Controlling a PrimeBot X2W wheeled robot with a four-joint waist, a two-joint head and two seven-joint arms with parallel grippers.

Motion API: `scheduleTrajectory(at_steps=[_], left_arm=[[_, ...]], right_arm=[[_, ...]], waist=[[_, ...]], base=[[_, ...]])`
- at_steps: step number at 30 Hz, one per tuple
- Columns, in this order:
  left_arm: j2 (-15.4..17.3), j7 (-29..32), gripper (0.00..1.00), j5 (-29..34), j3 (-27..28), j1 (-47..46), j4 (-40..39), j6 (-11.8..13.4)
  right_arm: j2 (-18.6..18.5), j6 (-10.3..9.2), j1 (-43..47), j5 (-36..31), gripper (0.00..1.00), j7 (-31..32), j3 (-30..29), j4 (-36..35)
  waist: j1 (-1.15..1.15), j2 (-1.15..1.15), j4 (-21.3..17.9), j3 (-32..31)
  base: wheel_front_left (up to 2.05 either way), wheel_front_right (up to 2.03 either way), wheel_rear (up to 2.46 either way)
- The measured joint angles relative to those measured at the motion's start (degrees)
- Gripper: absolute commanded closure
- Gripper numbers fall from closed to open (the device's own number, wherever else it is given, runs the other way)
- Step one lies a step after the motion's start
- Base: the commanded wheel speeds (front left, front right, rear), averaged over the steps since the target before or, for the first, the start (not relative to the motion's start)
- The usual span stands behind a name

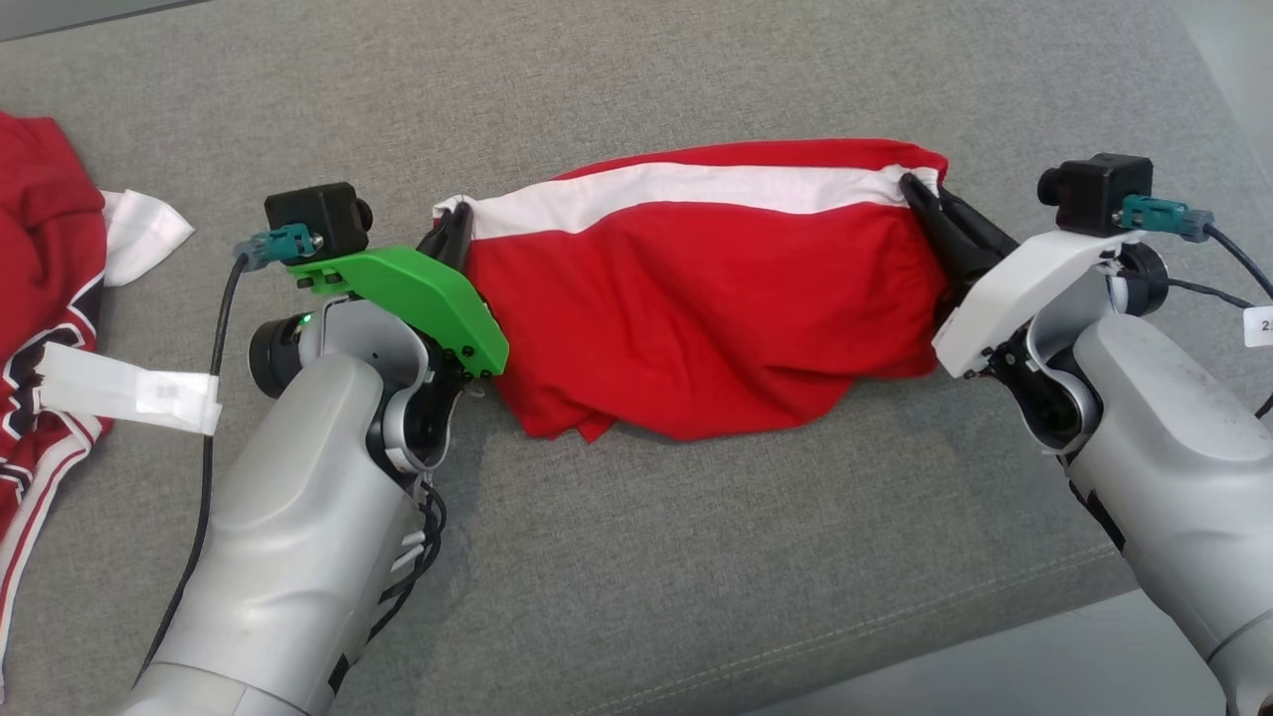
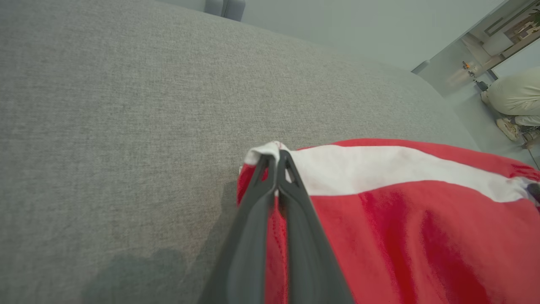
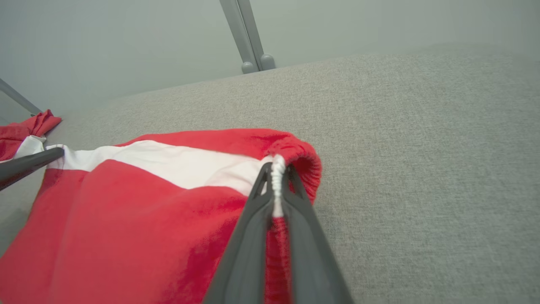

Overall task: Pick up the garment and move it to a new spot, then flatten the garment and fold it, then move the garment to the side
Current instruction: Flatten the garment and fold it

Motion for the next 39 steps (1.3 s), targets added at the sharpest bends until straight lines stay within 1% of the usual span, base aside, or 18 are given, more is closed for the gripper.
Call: scheduleTrajectory(at_steps=[6, 11, 15, 17, 19, 22, 24, 25, 28, 31, 32, 35, 37, 39], left_arm=[[-0.1, -5.1, 1.0, -1.8, 0.6, -0.8, -2.9, -0.9], [-0.2, -10.7, 1.0, -2.6, 3.4, -2.1, -5.3, -2.1], [-0.3, -14.3, 1.0, -2.7, 5.8, -2.9, -7.2, -3.4], [-0.3, -14.4, 1.0, -2.7, 7.0, -3.4, -8.1, -3.7], [0.1, -14.2, 1.0, -2.8, 7.9, -4.5, -8.5, -3.9], [2.6, -13.4, 1.0, -2.7, 8.0, -7.3, -8.0, -4.0], [4.0, -12.7, 1.0, -2.2, 8.2, -9.8, -6.6, -3.9], [4.7, -12.2, 1.0, -1.8, 8.4, -11.1, -5.9, -3.5], [6.3, -12.7, 1.0, -0.6, 10.0, -15.3, -5.2, -3.0], [5.6, -13.1, 1.0, -0.7, 10.8, -19.1, -7.6, -3.1], [5.0, -13.4, 1.0, -0.9, 11.1, -19.4, -8.5, -3.3], [4.1, -13.4, 1.0, -1.2, 10.0, -17.0, -9.9, -4.6], [4.1, -13.4, 1.0, -1.6, 8.7, -11.2, -10.1, -5.4], [3.2, -13.2, 1.0, -2.6, 6.6, -2.7, -9.4, -5.6]], right_arm=[[-0.9, 0.0, -1.3, 0.5, 1.0, -4.2, -1.6, -0.3], [-1.4, 0.01, -3.8, 0.5, 1.0, -6.7, -4.4, -2.3], [-1.7, 0.01, -5.1, 0.2, 1.0, -7.3, -6.6, -5.2], [-1.5, 0.01, -6.1, -0.3, 1.0, -7.3, -7.3, -6.7], [-1.3, 0.0, -7.8, -0.9, 1.0, -7.3, -6.6, -7.8], [0.3, 0.0, -11.8, -2.4, 1.0, -7.2, -2.3, -7.8], [1.9, 0.08, -14.9, -2.6, 1.0, -6.6, -0.8, -6.1], [2.2, 0.08, -16.6, -2.6, 1.0, -6.0, -0.7, -4.9], [1.9, -0.37, -21.7, -3.7, 1.0, -6.4, -4.5, -3.1], [1.5, -1.58, -26.2, -4.9, 1.0, -7.3, -7.5, -4.4], [1.2, -1.58, -26.4, -5.3, 1.0, -7.3, -7.7, -4.6], [1.6, -1.01, -22.3, -5.3, 1.0, -7.3, -5.0, -3.0], [3.0, -0.52, -15.2, -4.8, 1.0, -7.2, -2.1, -0.4], [4.3, -0.49, -6.1, -3.6, 1.0, -7.0, 1.0, 2.1]], waist=[[0.0, 0.0, 1.1, -0.7], [0.0, 0.0, 2.1, -1.9], [0.0, 0.0, 3.1, -3.2], [0.0, 0.0, 3.5, -4.0], [0.0, 0.0, 3.8, -4.8], [0.0, 0.0, 4.1, -6.0], [0.0, 0.0, 4.1, -6.8], [0.0, 0.0, 4.0, -7.2], [0.0, 0.0, 4.0, -8.4], [0.0, 0.0, 4.1, -9.5], [0.0, 0.0, 4.2, -9.8], [0.0, 0.0, 4.8, -10.5], [0.0, 0.0, 5.0, -10.8], [0.0, 0.0, 5.3, -10.9]], base=[[0.0, 0.0, 0.0], [0.0, 0.0, 0.0], [0.0, 0.0, 0.0], [0.0, 0.0, 0.0], [0.0, 0.0, 0.0], [0.0, 0.0, 0.0], [0.0, 0.0, 0.0], [0.0, 0.0, 0.0], [0.0, 0.0, 0.0], [0.0, 0.0, 0.0], [0.0, 0.0, 0.0], [0.0, 0.0, 0.0], [0.0, 0.0, 0.0], [0.0, 0.0, 0.0]])
